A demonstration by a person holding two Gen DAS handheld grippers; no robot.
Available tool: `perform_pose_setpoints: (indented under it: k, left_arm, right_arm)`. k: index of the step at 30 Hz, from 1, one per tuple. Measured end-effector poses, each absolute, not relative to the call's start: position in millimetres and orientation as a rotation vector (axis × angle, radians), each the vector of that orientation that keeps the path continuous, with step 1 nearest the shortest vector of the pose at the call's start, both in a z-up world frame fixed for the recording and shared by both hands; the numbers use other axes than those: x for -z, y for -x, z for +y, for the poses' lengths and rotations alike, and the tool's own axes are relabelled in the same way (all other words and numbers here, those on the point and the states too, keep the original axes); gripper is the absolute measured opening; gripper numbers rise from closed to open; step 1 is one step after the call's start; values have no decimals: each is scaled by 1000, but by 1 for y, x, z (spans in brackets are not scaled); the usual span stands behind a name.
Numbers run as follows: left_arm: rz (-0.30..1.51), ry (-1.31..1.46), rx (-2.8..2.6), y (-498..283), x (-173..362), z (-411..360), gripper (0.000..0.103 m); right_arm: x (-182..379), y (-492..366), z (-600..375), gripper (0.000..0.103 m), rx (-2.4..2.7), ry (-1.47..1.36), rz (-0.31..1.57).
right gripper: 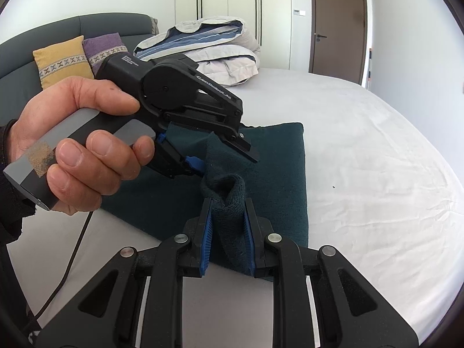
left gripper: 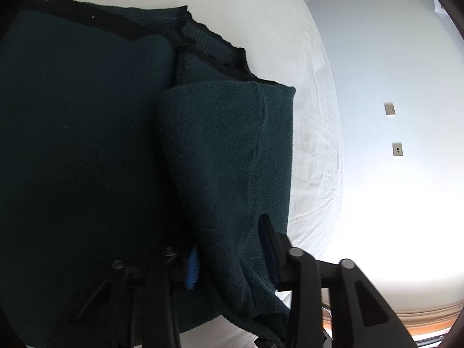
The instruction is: Fold small clothes
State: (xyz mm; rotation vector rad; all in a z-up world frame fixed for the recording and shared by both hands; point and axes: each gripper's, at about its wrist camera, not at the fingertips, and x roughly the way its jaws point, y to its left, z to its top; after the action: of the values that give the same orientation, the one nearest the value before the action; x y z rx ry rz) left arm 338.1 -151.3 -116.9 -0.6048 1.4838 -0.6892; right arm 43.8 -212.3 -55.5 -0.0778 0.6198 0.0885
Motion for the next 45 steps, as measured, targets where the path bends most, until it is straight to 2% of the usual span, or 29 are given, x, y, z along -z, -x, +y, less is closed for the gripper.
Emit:
perform_pose_setpoints:
  k: [1, 4, 8, 9, 18, 25, 32, 39, 41, 42, 45]
  left_arm:
    - [1480, 606, 689, -338, 117, -150, 18]
    - [1452, 579, 696, -336, 111, -146, 15]
    - [1418, 550, 700, -337, 101, -141, 14]
    - [1409, 543, 705, -337, 97, -138, 13]
    - [1320, 406, 675, -343, 56, -74, 13]
    - [1296, 327, 620, -354, 48, -5, 13]
    - [1321, 341, 582, -361, 78, 27, 13]
    - [1330, 362, 589, -371, 94, 10, 14]
    - [1336, 360, 589, -373, 101, 10, 15]
    - [1338, 364, 583, -373, 105, 16, 21]
    - [1312, 452, 592, -370, 115, 40, 22]
  right_arm:
    - [56, -44, -210, 18, -87, 95, 622]
    - [58, -44, -203, 18, -79, 163, 624]
    - [64, -48, -192, 18, -91, 225, 641]
    - [66, -48, -186, 10, -93, 253, 644]
    - [65, -70, -120, 9, -217, 398, 616]
    - [71, -101, -63, 9, -349, 390, 619]
    - [91, -128, -22, 9, -441, 341, 666]
    - [106, -152, 6, 9, -480, 304, 713]
    - [111, -158, 12, 9, -481, 293, 730]
    - [114, -164, 10, 9, -482, 288, 746]
    - [114, -186, 9, 13, -493, 269, 791]
